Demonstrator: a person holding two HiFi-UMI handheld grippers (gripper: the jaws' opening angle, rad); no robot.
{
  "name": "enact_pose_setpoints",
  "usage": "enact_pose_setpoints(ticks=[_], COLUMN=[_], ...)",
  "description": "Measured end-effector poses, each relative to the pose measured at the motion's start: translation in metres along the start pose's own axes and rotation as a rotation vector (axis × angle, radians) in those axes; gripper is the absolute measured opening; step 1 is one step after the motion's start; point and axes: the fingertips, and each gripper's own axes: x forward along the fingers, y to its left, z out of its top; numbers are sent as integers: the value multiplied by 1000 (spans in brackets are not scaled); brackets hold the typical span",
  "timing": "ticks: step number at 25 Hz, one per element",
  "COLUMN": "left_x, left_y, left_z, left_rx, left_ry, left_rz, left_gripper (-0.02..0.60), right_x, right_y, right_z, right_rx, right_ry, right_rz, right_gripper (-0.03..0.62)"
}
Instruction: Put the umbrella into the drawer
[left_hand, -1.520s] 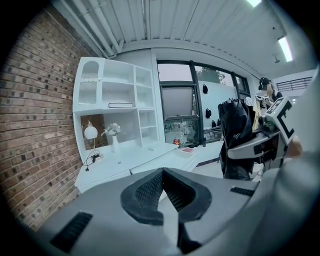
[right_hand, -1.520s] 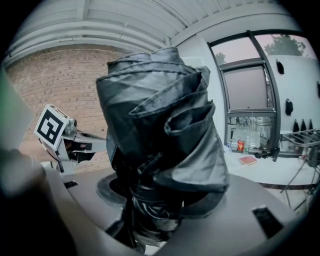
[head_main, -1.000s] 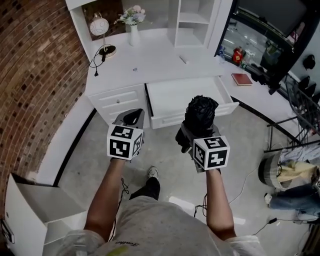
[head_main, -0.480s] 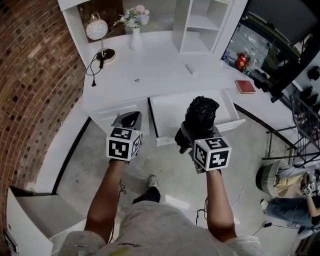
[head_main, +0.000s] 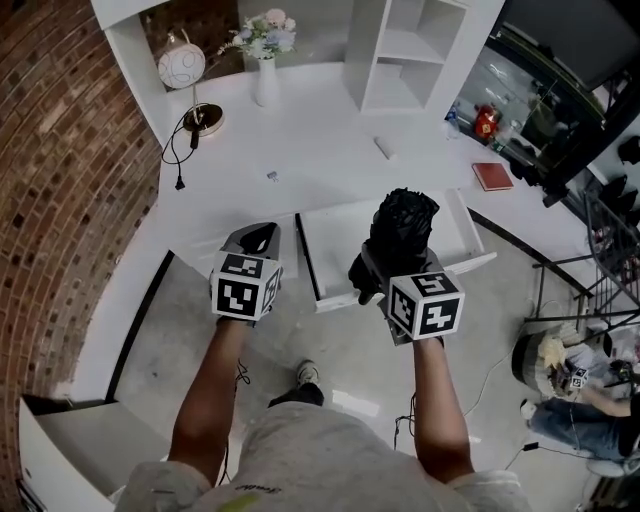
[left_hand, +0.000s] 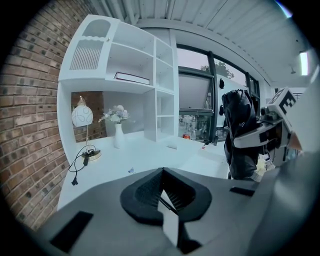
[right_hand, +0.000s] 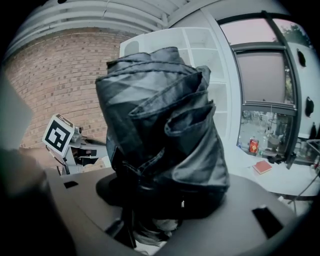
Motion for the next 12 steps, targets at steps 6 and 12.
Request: enact_pose_setpoints(ticks=[6, 12], left_x=[24, 43], left_y=[10, 24], left_z=[5, 14], left_rx=[7, -3], left_ry=[5, 2], left_rz=[-18, -21], left_gripper=[-3, -3], right_x=[24, 46], right_y=[-9, -15], right_z=[8, 16], right_rx=[14, 13], right_ry=[0, 12], right_rz=[-5, -3], right_gripper=[258, 258])
